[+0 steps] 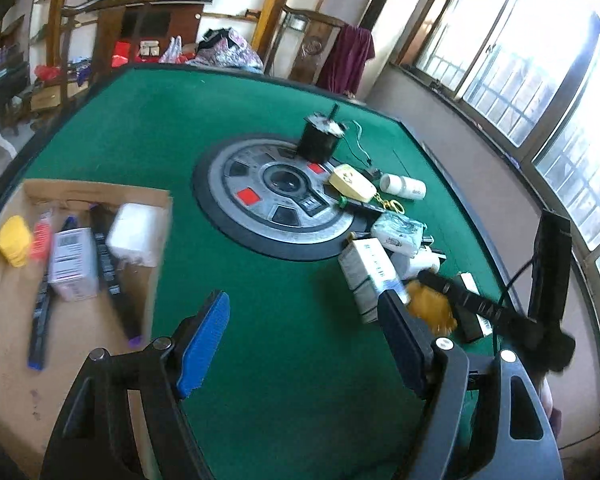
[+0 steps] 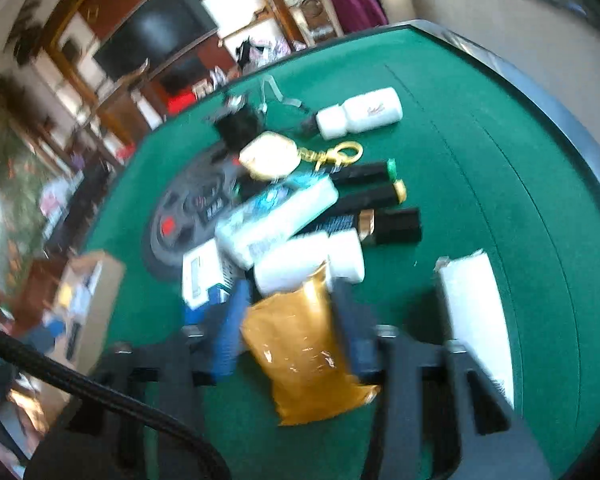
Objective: Organize objects
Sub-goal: 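Move both open grippers back toward the pile of items on the table, then grasp the blue-and-white barcode box with the left gripper while the right grasps the yellow kraft envelope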
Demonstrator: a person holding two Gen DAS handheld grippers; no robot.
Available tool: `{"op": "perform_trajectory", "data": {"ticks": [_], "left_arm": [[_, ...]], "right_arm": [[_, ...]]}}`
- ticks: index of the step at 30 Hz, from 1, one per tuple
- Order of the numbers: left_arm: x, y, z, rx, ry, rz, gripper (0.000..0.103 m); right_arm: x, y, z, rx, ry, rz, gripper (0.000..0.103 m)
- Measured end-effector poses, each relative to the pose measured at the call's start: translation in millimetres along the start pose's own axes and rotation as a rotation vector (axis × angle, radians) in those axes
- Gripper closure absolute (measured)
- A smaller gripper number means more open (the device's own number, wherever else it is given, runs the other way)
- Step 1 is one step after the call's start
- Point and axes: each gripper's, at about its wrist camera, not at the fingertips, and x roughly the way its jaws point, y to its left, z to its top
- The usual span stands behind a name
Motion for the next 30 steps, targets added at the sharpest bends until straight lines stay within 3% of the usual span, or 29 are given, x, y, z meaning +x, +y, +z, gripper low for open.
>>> {"op": "perform_trajectory", "data": {"ticks": [5, 9, 14, 16, 20, 23, 30], "left_arm": [[38.3, -20.9, 3.7, 0.001, 0.05, -0.007, 0.032], [64.1, -41.0, 6.9, 0.048, 0.073, 0.01, 0.032], [90.7, -62.5, 8.7, 0.095, 0.096, 0.035, 0.032], [98.8, -68.7, 7.4, 0.113, 0.106, 0.04, 0.032], [111.6, -74.6, 2.8, 0.186, 0.106, 0.086, 0.034], [110.7, -70.3, 3.0, 0.214, 0.097, 0.078, 0.074], [66.2, -47.8, 1.6, 0.178, 0.034, 0.057, 0.074]], "right_arm": [[7.8, -4.8, -7.5, -0.012, 0.049, -0.012, 0.076], [4.9, -28.8, -6.3, 0.109, 0.059, 0.03, 0.071], [-18.5, -45.5, -2.3, 0.2, -0.04, 0.083, 0.07], [-28.1, -47.9, -1.4, 0.212, -0.086, 0.084, 0.062], [-33.0, -48.9, -0.3, 0.226, -0.104, 0.09, 0.058], [-30.2, -46.6, -0.4, 0.217, -0.088, 0.091, 0.058], [-11.0, -21.3, -5.0, 0.096, -0.009, 0.046, 0.058]]}}
